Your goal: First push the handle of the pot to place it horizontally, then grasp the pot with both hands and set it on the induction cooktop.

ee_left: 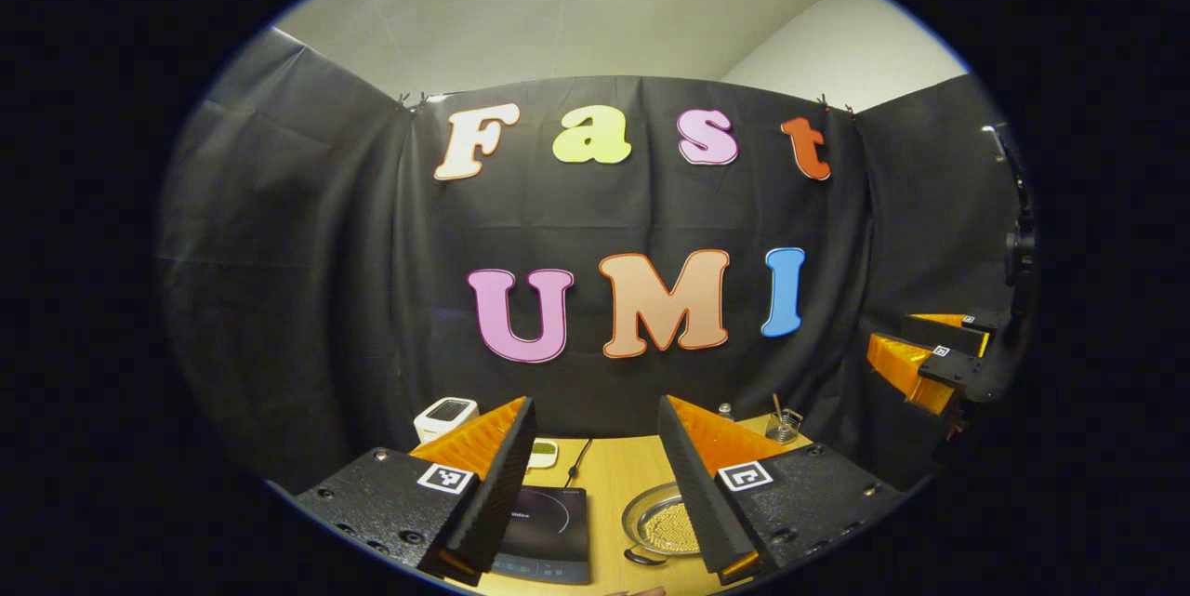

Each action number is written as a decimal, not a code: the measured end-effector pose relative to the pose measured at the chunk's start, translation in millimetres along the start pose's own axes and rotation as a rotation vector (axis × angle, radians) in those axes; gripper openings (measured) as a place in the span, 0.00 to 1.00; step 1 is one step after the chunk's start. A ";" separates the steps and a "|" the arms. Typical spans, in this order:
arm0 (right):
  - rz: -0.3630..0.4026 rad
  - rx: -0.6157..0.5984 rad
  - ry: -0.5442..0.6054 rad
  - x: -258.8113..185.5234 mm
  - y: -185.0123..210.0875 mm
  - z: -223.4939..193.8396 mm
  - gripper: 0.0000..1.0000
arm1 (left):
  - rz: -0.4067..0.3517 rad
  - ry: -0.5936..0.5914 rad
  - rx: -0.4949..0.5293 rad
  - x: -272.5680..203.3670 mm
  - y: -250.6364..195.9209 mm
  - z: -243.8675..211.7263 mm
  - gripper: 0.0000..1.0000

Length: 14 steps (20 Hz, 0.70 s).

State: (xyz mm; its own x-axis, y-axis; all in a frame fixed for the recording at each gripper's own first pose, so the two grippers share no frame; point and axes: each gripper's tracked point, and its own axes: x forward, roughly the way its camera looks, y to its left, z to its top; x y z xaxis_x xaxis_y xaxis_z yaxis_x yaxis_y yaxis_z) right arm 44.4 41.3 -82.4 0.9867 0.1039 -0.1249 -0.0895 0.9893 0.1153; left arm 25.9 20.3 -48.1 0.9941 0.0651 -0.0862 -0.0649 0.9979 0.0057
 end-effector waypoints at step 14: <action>0.054 0.080 0.310 -6.5 87.2 -100.6 0.05 | -0.085 0.049 -0.020 23.8 54.9 -39.9 0.82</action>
State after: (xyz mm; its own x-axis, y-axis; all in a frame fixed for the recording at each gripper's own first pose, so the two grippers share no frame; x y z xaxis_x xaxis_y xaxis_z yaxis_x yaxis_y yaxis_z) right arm 16.5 137.2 -170.7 0.8915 0.1942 -0.4093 -0.1172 0.9716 0.2056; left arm 42.6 76.6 -89.6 0.9907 -0.0206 -0.1346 0.0176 0.9996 -0.0239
